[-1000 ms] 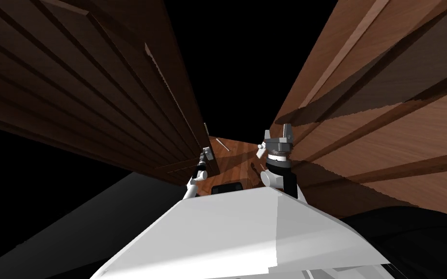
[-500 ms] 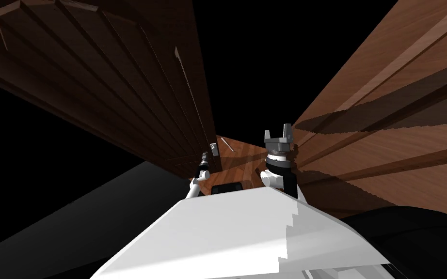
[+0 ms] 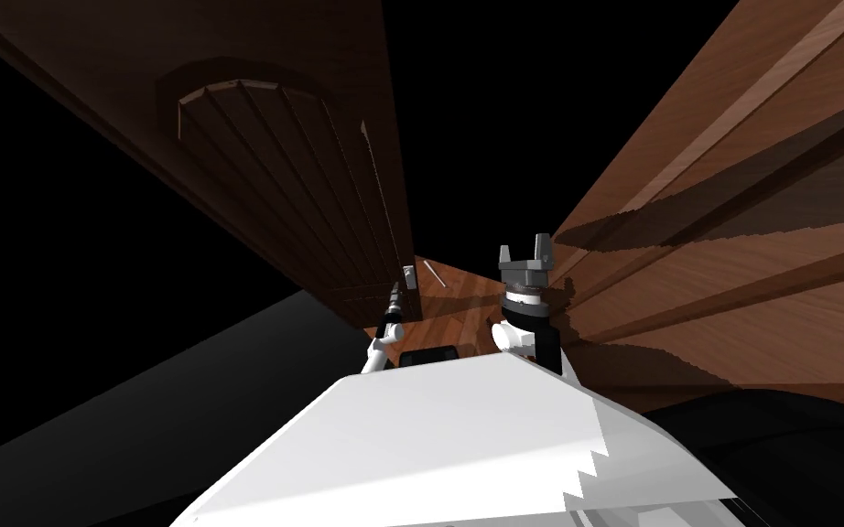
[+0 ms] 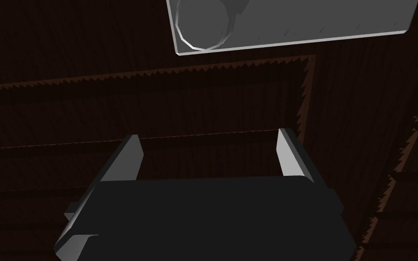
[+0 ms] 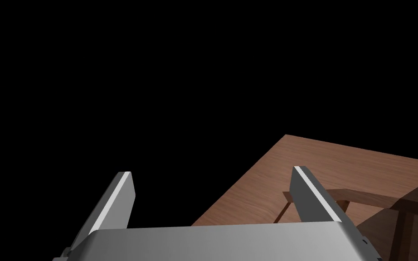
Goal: Push the door open
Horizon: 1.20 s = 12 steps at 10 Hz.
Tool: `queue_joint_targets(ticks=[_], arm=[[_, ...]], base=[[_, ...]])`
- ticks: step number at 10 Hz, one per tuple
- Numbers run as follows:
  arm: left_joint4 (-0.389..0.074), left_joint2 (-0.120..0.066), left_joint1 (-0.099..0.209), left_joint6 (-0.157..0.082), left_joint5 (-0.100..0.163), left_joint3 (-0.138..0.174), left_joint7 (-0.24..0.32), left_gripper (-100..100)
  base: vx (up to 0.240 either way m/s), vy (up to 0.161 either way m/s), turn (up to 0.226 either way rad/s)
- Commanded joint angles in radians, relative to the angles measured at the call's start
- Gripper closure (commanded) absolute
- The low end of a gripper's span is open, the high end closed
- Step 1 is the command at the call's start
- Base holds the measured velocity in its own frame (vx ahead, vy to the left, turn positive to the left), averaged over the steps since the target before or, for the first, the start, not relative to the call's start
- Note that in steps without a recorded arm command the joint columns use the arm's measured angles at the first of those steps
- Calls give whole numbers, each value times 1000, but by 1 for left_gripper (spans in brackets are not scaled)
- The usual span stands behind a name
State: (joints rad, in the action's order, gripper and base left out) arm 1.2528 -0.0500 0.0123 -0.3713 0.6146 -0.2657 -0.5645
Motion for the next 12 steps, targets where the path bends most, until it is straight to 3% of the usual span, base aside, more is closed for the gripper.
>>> queue_joint_targets(ticks=[1, 5, 6, 7, 8, 10, 12], arm=[[28, 22, -21, 7, 18, -25, -43, -100], [47, 88, -39, 7, 54, -76, -119, -100], [40, 80, -33, 6, 48, -67, -107, -100], [35, 52, -28, 5, 47, -64, -110, -100], [31, 36, -24, 5, 46, -60, -108, -100], [25, 28, -17, 4, 44, -54, -105, -100], [19, 37, -10, 4, 42, -48, -103, -100]], base=[[-87, -38, 187], [-81, -35, 128], [-31, -24, 27], [105, -4, -30], [240, -4, -19], [244, -17, -14], [189, -63, -17]])
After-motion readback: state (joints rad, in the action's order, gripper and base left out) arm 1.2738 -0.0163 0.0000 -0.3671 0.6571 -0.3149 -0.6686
